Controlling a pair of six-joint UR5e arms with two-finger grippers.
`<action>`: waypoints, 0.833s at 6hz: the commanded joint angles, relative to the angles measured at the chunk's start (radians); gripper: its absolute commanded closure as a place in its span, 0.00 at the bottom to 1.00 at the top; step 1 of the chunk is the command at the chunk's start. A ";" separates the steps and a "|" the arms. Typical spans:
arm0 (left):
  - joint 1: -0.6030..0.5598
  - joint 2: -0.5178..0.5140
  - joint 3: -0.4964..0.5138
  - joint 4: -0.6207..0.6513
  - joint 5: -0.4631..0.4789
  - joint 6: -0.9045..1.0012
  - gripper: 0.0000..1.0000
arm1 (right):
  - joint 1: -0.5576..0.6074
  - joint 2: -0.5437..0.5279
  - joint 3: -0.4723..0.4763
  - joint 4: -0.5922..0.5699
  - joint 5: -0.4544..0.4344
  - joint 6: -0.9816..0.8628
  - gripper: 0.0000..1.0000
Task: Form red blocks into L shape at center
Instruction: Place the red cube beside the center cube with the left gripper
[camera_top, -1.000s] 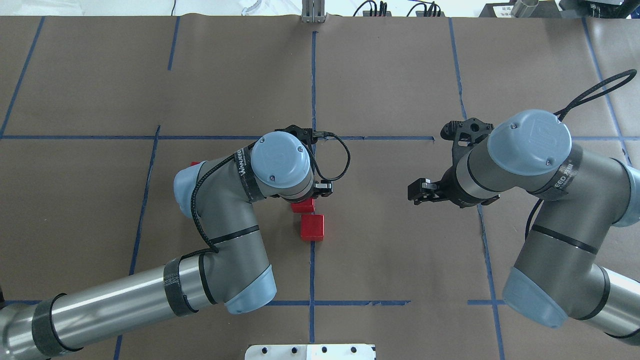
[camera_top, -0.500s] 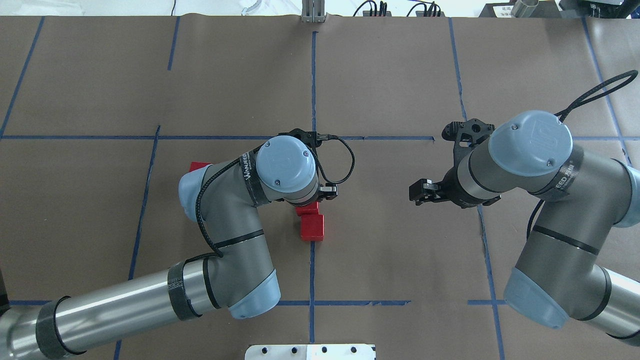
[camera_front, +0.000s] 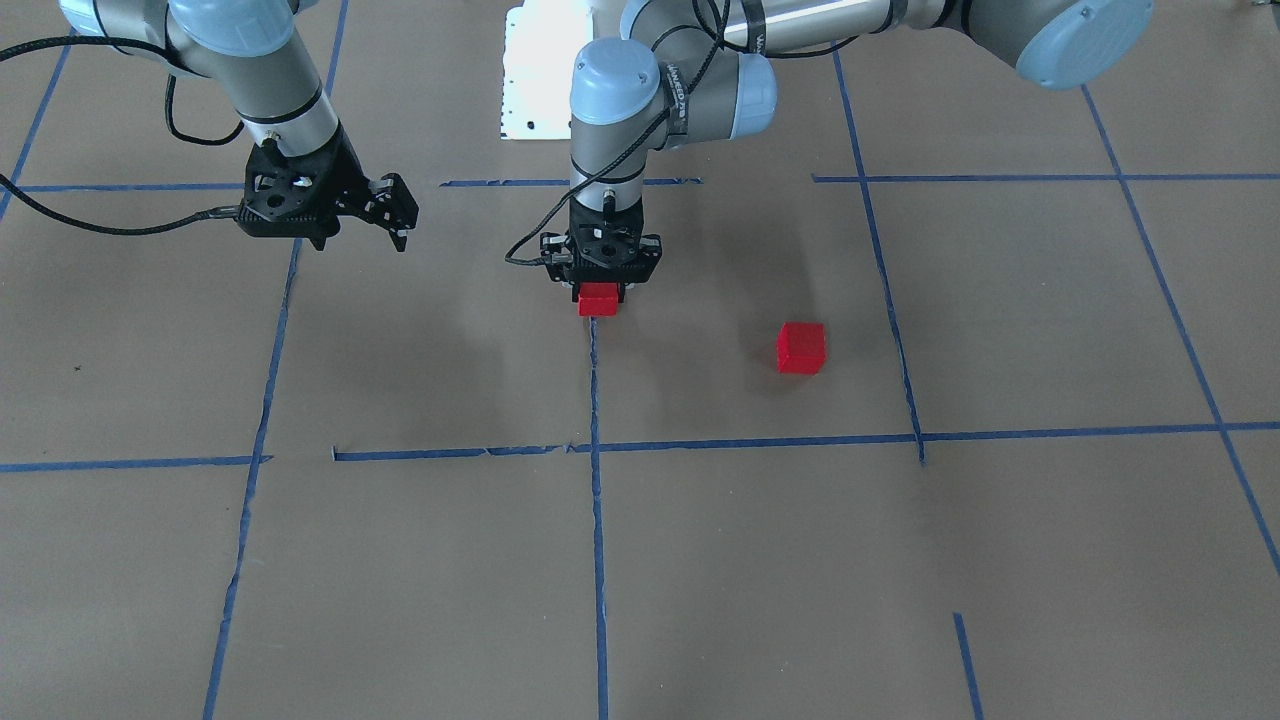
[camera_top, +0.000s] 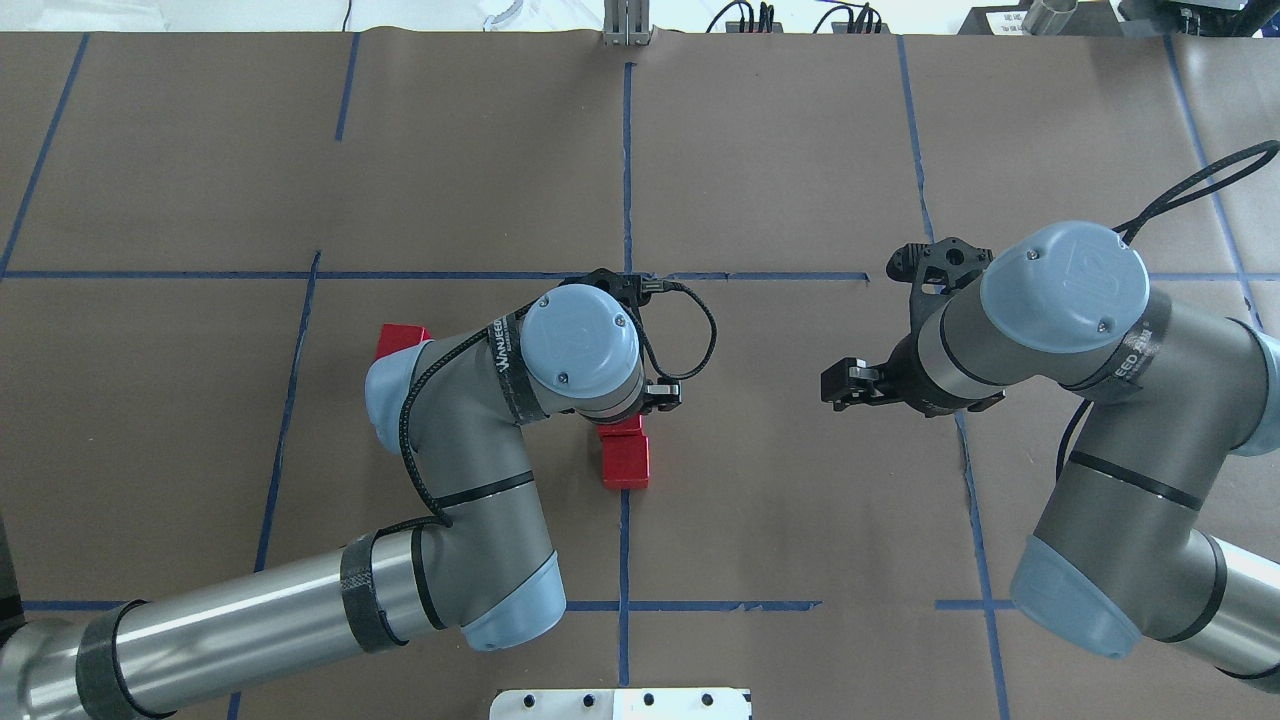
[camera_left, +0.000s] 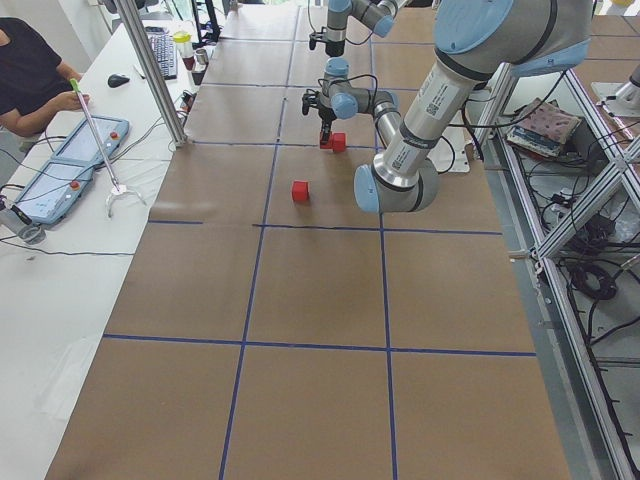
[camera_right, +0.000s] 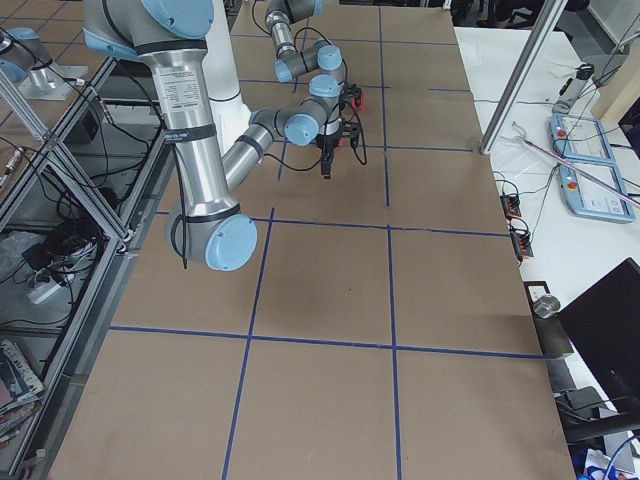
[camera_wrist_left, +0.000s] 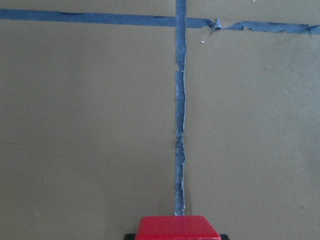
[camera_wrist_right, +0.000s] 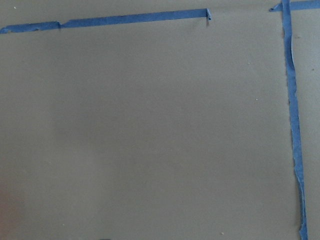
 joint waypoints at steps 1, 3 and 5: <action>0.005 0.001 0.001 0.000 0.000 -0.002 0.98 | 0.000 0.000 0.003 0.000 0.002 0.000 0.00; 0.005 0.001 0.001 -0.002 0.000 0.000 0.91 | 0.000 0.001 0.009 0.000 0.002 0.000 0.00; 0.006 0.001 0.002 -0.005 0.002 0.002 0.84 | 0.000 0.000 0.009 0.000 0.002 0.000 0.00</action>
